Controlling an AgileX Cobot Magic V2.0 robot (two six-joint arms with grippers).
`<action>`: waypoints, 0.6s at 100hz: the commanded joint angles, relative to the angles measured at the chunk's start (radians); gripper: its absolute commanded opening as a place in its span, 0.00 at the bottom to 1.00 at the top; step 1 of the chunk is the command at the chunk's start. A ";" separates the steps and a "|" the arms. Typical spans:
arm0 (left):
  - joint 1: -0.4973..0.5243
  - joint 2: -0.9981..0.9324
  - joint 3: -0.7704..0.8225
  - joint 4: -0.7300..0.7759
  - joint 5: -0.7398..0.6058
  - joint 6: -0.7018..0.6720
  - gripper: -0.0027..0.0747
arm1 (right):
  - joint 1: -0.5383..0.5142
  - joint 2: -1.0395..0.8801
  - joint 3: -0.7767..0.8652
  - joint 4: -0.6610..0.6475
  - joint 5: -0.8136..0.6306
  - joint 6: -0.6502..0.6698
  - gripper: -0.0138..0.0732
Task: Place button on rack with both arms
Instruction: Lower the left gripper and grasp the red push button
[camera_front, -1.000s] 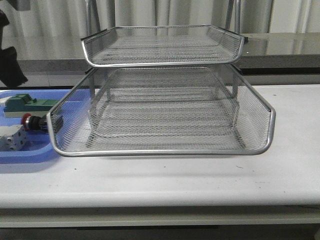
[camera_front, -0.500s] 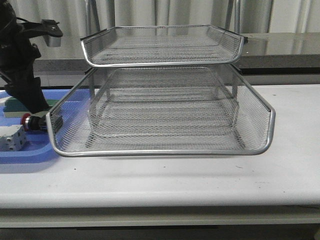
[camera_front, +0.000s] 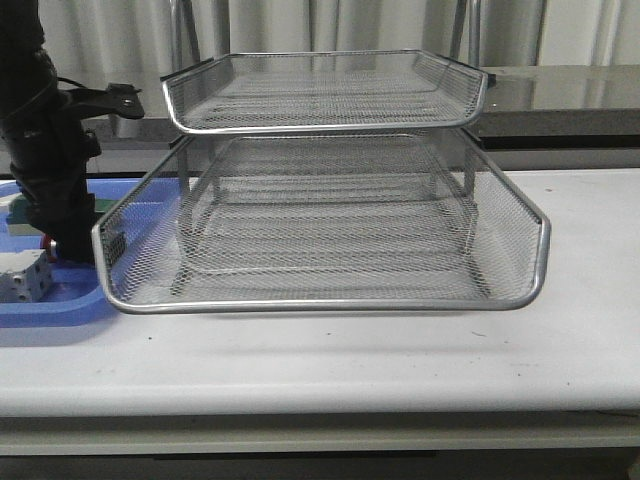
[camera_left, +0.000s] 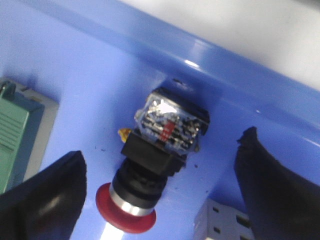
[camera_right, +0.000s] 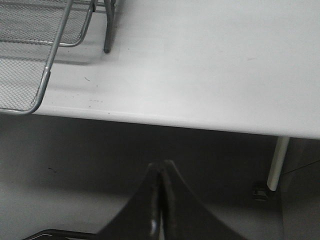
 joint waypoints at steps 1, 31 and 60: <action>-0.009 -0.047 -0.030 -0.013 -0.037 0.003 0.78 | 0.001 0.007 -0.033 -0.009 -0.054 -0.001 0.08; -0.009 -0.001 -0.033 -0.011 -0.041 0.007 0.78 | 0.001 0.007 -0.033 -0.009 -0.054 -0.001 0.08; -0.009 0.016 -0.042 -0.011 -0.039 0.007 0.76 | 0.001 0.007 -0.033 -0.009 -0.054 -0.001 0.08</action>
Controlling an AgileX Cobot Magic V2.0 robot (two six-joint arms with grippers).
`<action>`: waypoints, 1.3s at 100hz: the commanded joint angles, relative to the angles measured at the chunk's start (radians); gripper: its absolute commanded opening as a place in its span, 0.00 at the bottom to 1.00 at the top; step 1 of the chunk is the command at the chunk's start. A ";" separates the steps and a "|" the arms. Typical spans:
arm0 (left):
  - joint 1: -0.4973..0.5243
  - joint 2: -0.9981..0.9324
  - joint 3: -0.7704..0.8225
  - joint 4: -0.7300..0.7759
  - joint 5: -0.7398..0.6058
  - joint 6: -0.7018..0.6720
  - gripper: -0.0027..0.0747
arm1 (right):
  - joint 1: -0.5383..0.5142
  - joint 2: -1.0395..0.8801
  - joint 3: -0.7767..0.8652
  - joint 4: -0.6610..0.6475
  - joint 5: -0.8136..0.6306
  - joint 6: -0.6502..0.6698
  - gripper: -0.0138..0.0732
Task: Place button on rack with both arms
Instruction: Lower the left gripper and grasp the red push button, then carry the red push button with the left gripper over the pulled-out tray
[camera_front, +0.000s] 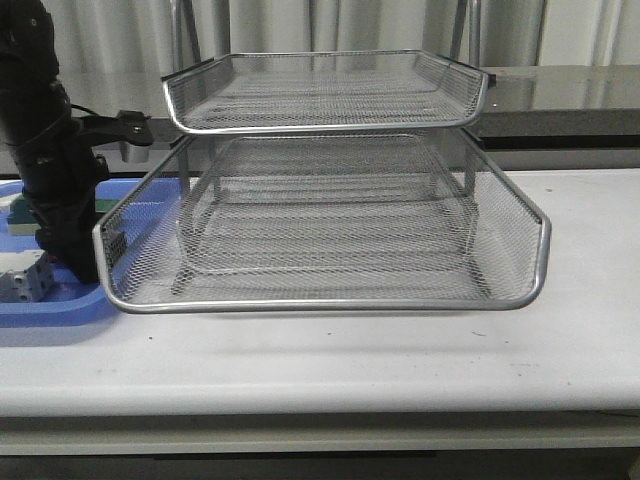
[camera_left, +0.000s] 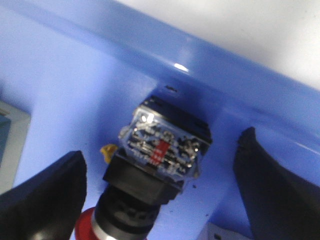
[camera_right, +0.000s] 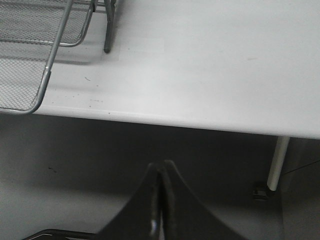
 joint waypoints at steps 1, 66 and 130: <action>-0.005 -0.045 -0.027 -0.011 -0.022 0.003 0.75 | 0.001 0.007 -0.033 -0.009 -0.054 -0.001 0.08; -0.001 -0.113 -0.027 0.001 -0.007 -0.007 0.01 | 0.001 0.007 -0.033 -0.009 -0.054 -0.001 0.08; -0.001 -0.425 -0.029 -0.047 0.248 -0.036 0.01 | 0.001 0.007 -0.033 -0.009 -0.054 -0.001 0.08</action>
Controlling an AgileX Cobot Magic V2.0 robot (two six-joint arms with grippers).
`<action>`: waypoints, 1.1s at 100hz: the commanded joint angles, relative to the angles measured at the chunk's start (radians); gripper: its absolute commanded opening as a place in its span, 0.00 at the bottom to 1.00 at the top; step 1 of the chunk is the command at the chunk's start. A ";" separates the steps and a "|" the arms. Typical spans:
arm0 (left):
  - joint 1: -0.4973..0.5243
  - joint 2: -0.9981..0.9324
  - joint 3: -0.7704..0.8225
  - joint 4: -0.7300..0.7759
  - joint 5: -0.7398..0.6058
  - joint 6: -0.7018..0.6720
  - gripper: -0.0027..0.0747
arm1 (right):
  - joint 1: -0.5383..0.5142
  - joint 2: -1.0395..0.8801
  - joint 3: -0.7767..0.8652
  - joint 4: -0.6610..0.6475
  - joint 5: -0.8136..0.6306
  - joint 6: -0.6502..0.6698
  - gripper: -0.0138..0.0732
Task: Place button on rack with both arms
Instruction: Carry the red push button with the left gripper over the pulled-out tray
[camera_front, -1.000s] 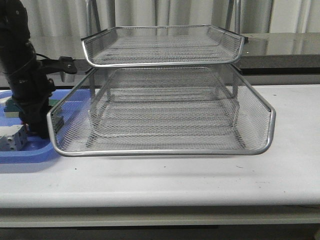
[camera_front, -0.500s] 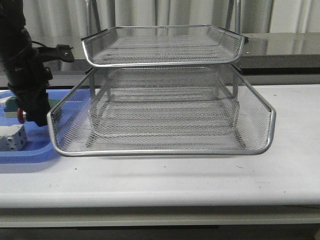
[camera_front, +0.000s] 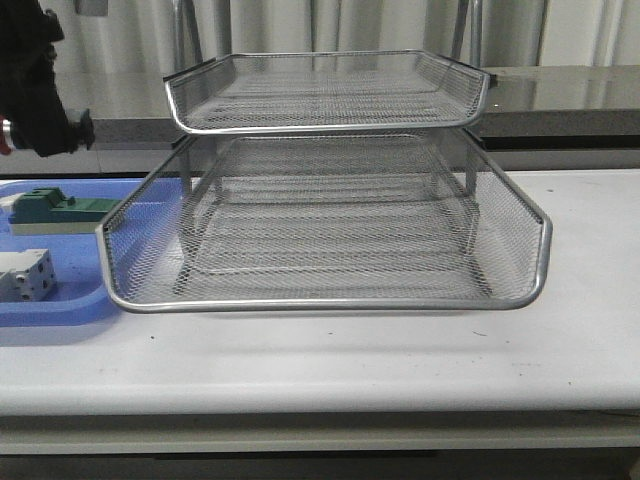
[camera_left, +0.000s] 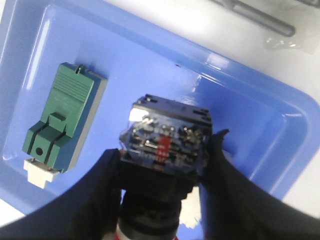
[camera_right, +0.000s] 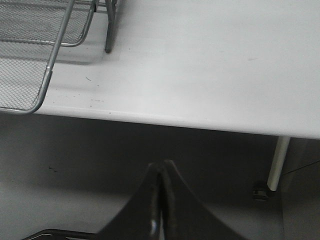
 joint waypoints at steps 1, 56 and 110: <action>-0.001 -0.107 -0.026 -0.048 0.041 -0.014 0.01 | 0.001 0.007 -0.033 -0.009 -0.054 -0.001 0.08; -0.151 -0.259 -0.024 -0.103 0.168 -0.096 0.01 | 0.001 0.007 -0.033 -0.009 -0.054 -0.001 0.08; -0.474 -0.206 0.022 -0.108 0.074 -0.137 0.01 | 0.001 0.007 -0.033 -0.009 -0.054 -0.001 0.08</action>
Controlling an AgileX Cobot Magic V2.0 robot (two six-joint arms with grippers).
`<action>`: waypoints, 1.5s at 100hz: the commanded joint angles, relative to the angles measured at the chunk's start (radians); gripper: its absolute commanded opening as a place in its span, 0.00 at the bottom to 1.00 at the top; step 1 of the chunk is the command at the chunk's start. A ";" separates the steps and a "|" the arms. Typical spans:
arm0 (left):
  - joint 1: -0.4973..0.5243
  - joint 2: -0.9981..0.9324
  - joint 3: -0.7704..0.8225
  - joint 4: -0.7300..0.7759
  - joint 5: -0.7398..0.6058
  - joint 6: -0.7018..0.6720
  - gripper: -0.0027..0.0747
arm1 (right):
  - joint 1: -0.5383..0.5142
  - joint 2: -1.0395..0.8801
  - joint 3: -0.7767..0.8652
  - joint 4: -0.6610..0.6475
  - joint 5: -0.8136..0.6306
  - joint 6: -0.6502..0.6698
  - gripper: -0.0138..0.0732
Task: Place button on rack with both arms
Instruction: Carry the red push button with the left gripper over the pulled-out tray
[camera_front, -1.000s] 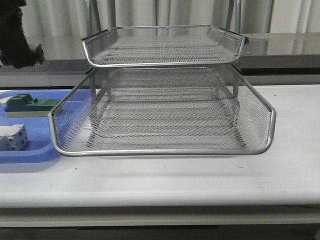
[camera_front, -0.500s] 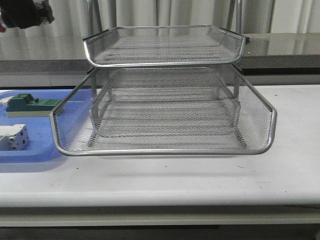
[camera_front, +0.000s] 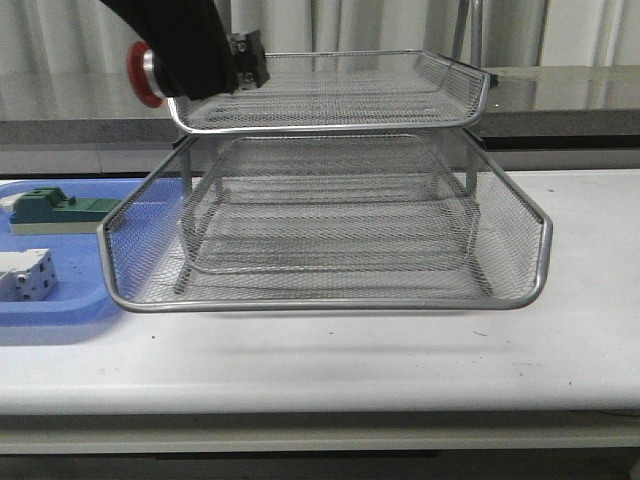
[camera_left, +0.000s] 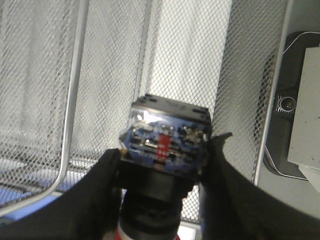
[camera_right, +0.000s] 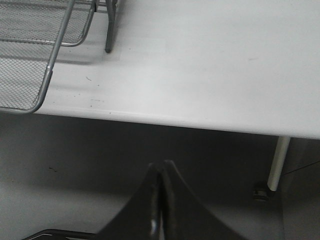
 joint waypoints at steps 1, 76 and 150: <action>-0.031 -0.010 -0.024 -0.020 -0.064 -0.017 0.01 | 0.001 0.007 -0.033 -0.009 -0.054 -0.001 0.08; -0.094 0.159 -0.024 -0.026 -0.242 -0.017 0.11 | 0.001 0.007 -0.033 -0.009 -0.054 -0.001 0.08; -0.094 0.148 -0.067 -0.033 -0.170 -0.041 0.62 | 0.001 0.007 -0.033 -0.009 -0.054 -0.001 0.08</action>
